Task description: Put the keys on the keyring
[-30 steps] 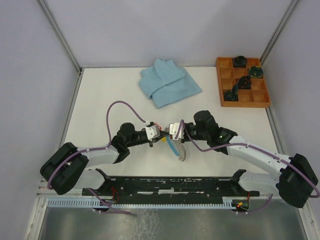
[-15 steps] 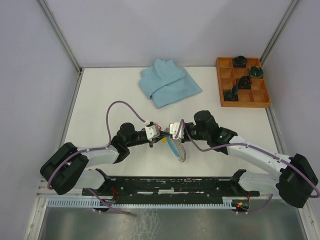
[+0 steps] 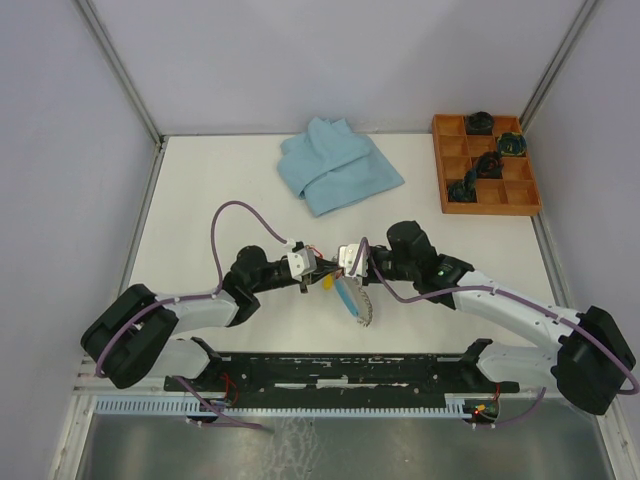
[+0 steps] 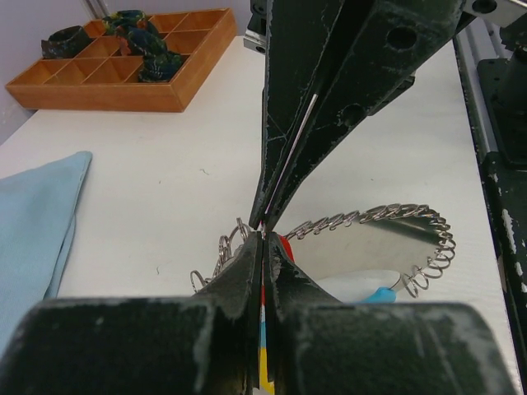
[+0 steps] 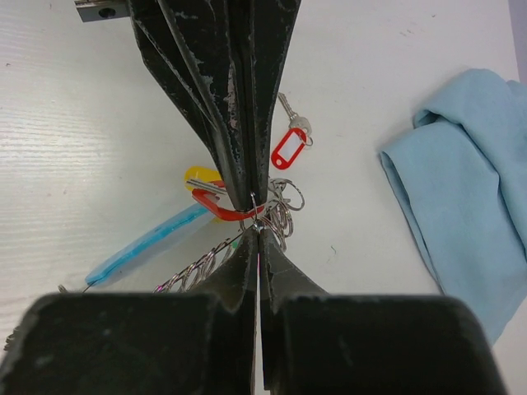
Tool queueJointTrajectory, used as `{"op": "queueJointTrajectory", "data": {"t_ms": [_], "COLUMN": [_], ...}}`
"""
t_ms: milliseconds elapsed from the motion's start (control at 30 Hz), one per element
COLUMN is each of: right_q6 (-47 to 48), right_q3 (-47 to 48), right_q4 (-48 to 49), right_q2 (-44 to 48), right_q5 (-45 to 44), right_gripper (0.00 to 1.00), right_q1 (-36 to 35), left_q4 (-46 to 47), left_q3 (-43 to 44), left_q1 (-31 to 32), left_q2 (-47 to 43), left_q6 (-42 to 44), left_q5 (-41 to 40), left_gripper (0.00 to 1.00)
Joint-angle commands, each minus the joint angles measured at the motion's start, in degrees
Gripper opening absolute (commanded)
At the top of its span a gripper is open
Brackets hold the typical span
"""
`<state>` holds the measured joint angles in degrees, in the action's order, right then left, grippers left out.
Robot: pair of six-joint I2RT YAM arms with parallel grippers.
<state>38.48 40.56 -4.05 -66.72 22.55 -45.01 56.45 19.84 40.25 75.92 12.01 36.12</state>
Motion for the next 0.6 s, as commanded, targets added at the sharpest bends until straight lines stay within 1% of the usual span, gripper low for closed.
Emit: {"op": "queueJointTrajectory", "data": {"t_ms": [0, 133, 333, 433, 567], "right_q6": [-1.7, -1.6, -1.5, -2.6, -3.4], "right_q3": [0.8, 0.6, 0.3, 0.5, -0.3], "right_q4": [4.5, 4.6, 3.7, 3.1, 2.7], "right_q2": [-0.1, 0.1, 1.5, 2.2, 4.3], "right_q5": [3.0, 2.2, -0.6, -3.0, -6.1], "right_gripper": [0.01, 0.01, 0.01, 0.01, 0.01], "right_q1": [-0.9, -1.0, -1.0, -1.0, -0.9], "left_q4": [4.6, 4.7, 4.5, 3.7, 2.7], "left_q3": [1.5, 1.0, -1.3, -2.6, -4.6], "left_q1": [0.2, 0.3, 0.2, 0.2, 0.3], "left_q2": [1.0, 0.7, -1.7, -3.2, -5.6], "left_q6": [-2.1, -2.0, -1.4, -2.6, -5.5], "left_q5": [1.9, 1.5, -2.1, -6.0, -13.5], "left_gripper": [0.03, 0.03, 0.03, 0.03, 0.03]}}
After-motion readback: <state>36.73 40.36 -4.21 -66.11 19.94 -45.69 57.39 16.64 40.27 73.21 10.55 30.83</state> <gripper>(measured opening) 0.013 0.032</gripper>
